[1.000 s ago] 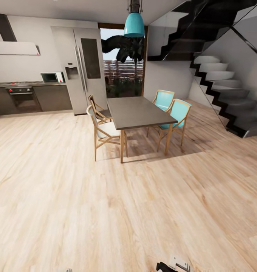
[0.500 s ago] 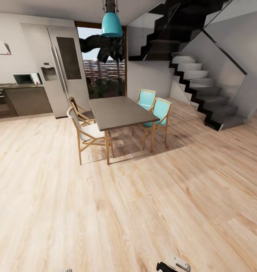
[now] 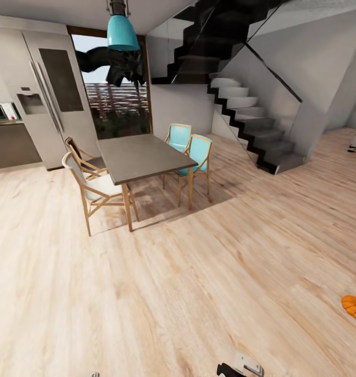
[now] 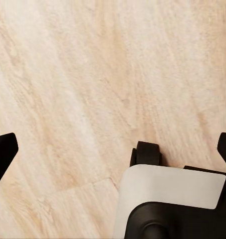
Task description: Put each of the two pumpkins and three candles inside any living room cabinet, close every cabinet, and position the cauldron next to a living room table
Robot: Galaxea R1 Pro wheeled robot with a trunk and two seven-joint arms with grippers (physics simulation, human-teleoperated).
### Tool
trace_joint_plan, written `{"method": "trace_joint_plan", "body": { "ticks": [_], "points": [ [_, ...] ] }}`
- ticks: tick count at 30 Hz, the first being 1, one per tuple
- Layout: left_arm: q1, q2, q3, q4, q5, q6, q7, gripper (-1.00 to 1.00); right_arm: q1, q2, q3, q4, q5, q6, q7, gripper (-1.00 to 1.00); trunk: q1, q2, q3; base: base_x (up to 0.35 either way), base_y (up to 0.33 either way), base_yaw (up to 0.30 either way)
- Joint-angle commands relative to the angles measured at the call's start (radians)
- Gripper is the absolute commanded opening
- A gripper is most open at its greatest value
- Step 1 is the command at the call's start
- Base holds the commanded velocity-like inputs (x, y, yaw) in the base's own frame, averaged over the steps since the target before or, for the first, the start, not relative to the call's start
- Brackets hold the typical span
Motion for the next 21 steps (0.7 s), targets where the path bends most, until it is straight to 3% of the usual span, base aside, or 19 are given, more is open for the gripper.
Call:
{"method": "trace_joint_plan", "body": {
  "ticks": [1, 8, 21],
  "points": [
    [0.0, 0.0, 0.0, 0.0, 0.0, 0.0, 0.0, 1.0, 0.0, 0.0, 0.0, 0.0, 0.0, 0.0, 0.0, 1.0, 0.0, 0.0, 0.0, 0.0, 0.0, -0.283],
    [0.0, 0.0, 0.0, 0.0, 0.0, 0.0, 0.0, 1.0, 0.0, 0.0, 0.0, 0.0, 0.0, 0.0, 0.0, 1.0, 0.0, 0.0, 0.0, 0.014, 0.0, -0.284],
    [0.0, 0.0, 0.0, 0.0, 0.0, 0.0, 0.0, 1.0, 0.0, 0.0, 0.0, 0.0, 0.0, 0.0, 0.0, 1.0, 0.0, 0.0, 0.0, 0.114, 0.0, -0.284]
  ]
}}
